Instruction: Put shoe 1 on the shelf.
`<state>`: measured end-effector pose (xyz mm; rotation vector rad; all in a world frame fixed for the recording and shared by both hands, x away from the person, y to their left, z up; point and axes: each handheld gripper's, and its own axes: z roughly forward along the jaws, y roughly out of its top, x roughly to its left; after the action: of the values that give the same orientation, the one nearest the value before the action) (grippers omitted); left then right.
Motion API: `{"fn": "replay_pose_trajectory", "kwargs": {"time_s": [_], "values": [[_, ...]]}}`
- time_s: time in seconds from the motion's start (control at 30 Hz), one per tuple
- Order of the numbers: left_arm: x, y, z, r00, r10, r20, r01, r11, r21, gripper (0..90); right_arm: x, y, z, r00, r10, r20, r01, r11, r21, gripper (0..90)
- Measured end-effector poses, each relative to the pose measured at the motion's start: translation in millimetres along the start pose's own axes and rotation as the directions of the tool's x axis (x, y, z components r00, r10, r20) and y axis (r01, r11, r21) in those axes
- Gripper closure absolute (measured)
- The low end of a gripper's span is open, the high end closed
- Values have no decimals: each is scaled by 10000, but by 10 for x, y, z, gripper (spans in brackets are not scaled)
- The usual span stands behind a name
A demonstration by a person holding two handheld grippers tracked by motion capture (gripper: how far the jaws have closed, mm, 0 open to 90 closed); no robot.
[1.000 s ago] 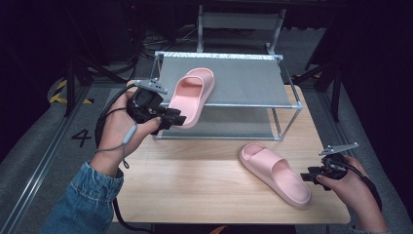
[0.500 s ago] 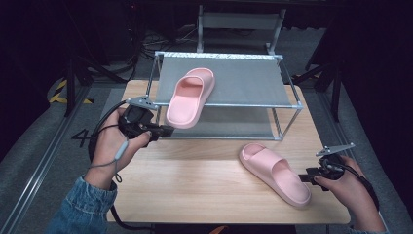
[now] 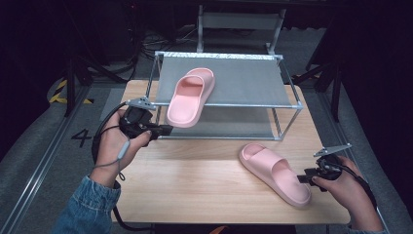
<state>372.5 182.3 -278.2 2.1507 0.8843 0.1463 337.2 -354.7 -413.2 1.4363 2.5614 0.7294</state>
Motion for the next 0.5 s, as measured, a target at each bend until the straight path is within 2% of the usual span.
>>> {"fn": "replay_pose_trajectory", "kwargs": {"time_s": [0.13,0.3,0.37,0.5], "values": [[1,39,43,10000,63,45,-63,10000,-47,900,1,0,3,10000,3,1,-3,10000,-5,542],[-30,131,162,9998,46,192,-44,9999,-139,900,0,-3,-3,10000,4,8,-4,10000,6,541],[-34,178,209,9996,216,201,-213,9997,-134,900,-2,-6,-3,10000,17,15,-17,10000,-35,539],[-45,250,294,9996,190,186,-188,9998,-120,900,-11,-13,-5,10000,0,31,0,10000,-39,537]]}}
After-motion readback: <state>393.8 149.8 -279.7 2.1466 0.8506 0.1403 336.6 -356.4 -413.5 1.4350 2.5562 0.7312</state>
